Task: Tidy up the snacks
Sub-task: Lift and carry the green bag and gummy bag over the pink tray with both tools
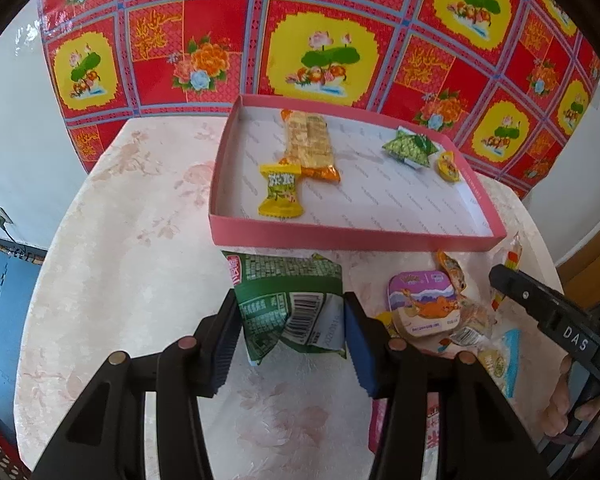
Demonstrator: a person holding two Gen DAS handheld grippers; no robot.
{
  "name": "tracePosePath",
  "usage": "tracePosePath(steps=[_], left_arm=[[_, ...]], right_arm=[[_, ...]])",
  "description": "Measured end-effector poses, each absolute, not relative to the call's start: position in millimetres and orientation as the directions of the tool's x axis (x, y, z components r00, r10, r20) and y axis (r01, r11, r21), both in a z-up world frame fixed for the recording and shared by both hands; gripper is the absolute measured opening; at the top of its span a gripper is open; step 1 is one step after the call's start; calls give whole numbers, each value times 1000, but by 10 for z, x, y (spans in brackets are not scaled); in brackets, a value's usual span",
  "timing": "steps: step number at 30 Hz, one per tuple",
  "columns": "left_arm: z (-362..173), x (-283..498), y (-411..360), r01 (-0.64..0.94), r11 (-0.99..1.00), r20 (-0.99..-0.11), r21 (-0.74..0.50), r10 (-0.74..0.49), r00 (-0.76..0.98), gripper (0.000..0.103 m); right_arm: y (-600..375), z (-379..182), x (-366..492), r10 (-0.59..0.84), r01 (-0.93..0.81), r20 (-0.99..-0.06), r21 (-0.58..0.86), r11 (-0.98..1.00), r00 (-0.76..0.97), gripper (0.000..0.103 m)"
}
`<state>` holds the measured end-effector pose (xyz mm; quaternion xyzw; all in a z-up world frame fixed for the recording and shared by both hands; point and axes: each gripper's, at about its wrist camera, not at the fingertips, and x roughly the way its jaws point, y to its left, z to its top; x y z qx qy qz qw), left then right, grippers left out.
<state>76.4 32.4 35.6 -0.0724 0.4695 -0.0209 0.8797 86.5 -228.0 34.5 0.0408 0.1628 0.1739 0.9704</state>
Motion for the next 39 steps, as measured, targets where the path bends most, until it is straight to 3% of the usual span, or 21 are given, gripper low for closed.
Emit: tracePosePath(steps=[24,39], left_arm=[[806,1099,346,-7,988,-783,-152,-116,611,52],[814,1519,365,16,989,-788,-146,-126,603,52]], right_arm=[[-2330,782,868,363,-344,-247,117,932,899,46],[-2273,911,1015,360,-349,-254,91,933,898,46]])
